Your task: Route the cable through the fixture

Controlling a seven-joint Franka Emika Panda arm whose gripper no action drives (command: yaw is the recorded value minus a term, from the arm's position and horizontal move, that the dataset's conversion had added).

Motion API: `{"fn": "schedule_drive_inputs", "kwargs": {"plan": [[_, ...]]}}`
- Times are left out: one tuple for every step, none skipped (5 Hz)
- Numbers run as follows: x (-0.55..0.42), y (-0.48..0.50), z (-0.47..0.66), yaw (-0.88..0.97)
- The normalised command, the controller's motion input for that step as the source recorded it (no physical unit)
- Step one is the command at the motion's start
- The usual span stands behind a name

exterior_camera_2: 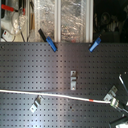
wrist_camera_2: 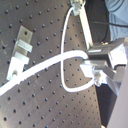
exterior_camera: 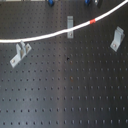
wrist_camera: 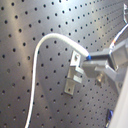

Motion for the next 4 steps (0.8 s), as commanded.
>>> {"fn": "schedule_drive_inputs", "kwargs": {"plan": [[0.089, 0.031, 0.01, 0.0], [0.005, 0.002, 0.0, -0.03], [-0.114, 0.056, 0.2, 0.0], [-0.68, -0.054, 0.4, -0.39]]}}
